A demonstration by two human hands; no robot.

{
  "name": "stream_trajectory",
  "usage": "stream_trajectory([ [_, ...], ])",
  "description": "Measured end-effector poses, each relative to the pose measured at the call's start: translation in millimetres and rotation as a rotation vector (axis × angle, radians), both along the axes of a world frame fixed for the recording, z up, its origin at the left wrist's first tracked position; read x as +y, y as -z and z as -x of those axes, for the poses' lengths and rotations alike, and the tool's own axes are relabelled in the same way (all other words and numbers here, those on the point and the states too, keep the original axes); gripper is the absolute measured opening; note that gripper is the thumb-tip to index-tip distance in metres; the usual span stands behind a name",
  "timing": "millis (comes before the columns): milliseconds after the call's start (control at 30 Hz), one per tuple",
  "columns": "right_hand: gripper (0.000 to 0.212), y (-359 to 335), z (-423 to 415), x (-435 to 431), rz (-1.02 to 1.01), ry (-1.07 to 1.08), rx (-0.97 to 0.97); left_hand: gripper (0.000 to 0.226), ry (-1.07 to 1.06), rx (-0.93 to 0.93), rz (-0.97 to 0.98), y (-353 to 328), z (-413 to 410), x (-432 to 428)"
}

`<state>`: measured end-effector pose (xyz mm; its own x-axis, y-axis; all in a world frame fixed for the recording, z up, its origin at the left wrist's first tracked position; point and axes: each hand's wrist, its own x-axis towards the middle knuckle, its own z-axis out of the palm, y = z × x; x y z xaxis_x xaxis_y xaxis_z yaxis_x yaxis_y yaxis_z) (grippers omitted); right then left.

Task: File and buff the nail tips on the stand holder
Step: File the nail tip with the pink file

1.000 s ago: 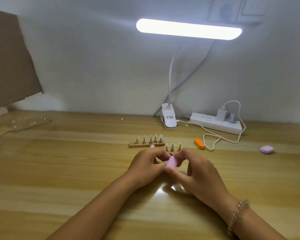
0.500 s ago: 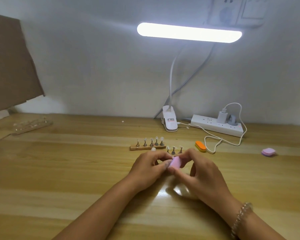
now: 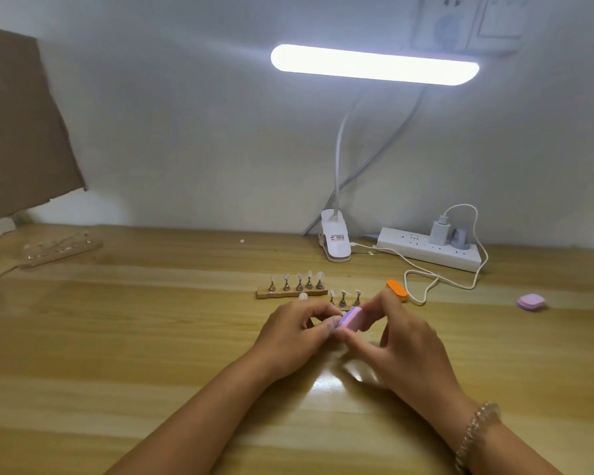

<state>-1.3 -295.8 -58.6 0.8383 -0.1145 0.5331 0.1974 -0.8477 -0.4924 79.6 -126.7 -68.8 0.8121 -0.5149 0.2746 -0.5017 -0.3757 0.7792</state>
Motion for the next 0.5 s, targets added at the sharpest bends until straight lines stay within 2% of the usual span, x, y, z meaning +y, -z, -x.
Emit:
stream_trajectory([
  [67,0.048,0.3,-0.7,-2.5,-0.024,0.042,-0.020,0.015,-0.002,0.000,0.002,-0.7,0.6,-0.1],
  [167,0.044,1.3,0.6,2.5,0.070,-0.027,-0.001,0.016,0.010,0.009,0.010,-1.8,1.4,-0.1],
  [300,0.039,0.6,-3.4,-3.4,-0.082,0.054,-0.027,0.011,-0.006,-0.002,0.007,-1.9,1.7,-0.6],
  [400,0.039,1.9,-2.2,-0.5,0.001,-0.016,0.027,0.012,0.003,0.006,0.018,-1.5,1.7,-0.6],
  [500,0.036,1.4,-5.9,-2.6,-0.053,0.009,0.046,0.016,-0.005,0.004,0.014,-2.3,1.5,-1.0],
])
